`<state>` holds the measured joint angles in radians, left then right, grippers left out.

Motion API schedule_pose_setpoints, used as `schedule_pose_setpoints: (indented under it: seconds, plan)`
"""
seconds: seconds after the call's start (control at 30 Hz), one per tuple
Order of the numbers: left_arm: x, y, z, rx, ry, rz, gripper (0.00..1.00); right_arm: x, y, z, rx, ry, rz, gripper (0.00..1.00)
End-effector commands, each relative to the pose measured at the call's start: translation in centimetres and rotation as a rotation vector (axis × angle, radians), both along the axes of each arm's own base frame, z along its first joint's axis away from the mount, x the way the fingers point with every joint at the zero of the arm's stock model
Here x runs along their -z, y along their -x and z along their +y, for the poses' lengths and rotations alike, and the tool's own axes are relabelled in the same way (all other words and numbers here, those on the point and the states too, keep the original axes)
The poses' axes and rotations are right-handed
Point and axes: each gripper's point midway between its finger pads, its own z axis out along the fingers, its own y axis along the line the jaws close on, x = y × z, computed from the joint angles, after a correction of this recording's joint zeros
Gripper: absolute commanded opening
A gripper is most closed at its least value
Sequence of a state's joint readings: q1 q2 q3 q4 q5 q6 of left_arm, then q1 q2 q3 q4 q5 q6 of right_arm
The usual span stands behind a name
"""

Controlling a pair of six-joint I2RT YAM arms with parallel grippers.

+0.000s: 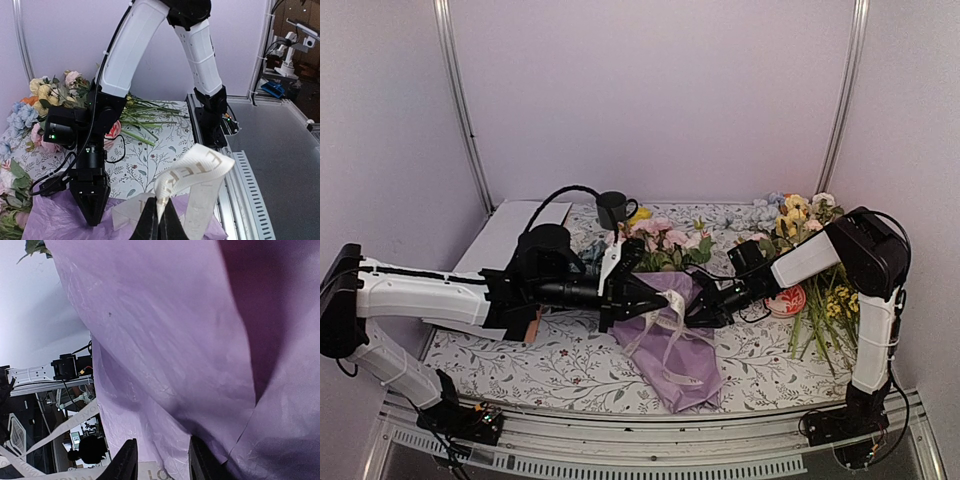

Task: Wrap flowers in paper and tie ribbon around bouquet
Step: Cross the ribbon over the folded bouquet.

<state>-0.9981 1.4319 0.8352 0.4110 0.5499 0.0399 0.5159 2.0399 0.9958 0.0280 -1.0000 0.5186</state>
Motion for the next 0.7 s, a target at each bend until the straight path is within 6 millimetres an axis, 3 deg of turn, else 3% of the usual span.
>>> schedule_pose_setpoints:
  seconds: [0.0, 0.07, 0.17, 0.23, 0.43, 0.53, 0.67]
  plan:
    - [-1.0, -1.1, 0.9, -0.102, 0.096, -0.003, 0.00, 2.0, 0.3, -0.7, 0.010, 0.058, 0.041, 0.37]
    - [0.0, -3.5, 1.4, -0.224, 0.065, -0.011, 0.00, 2.1, 0.3, -0.7, 0.010, 0.059, 0.041, 0.37]
    - [2.3, -5.5, 1.6, -0.294, -0.024, -0.016, 0.00, 2.0, 0.3, -0.7, 0.011, 0.061, 0.038, 0.37]
    - [2.7, -6.4, 1.5, -0.329, -0.067, -0.044, 0.00, 2.0, 0.3, -0.7, 0.010, 0.061, 0.038, 0.37]
    - [-1.0, -10.0, 3.1, -0.530, -0.094, -0.229, 0.00, 2.2, 0.4, -0.8, 0.010, 0.068, 0.041, 0.38]
    - [-2.2, -10.2, 3.9, -0.571, -0.108, -0.323, 0.00, 2.3, 0.4, -0.8, 0.009, 0.068, 0.043, 0.38]
    - [-1.7, -7.4, 2.9, -0.458, -0.111, -0.387, 0.00, 2.3, 0.5, -0.8, 0.007, 0.069, 0.044, 0.38]
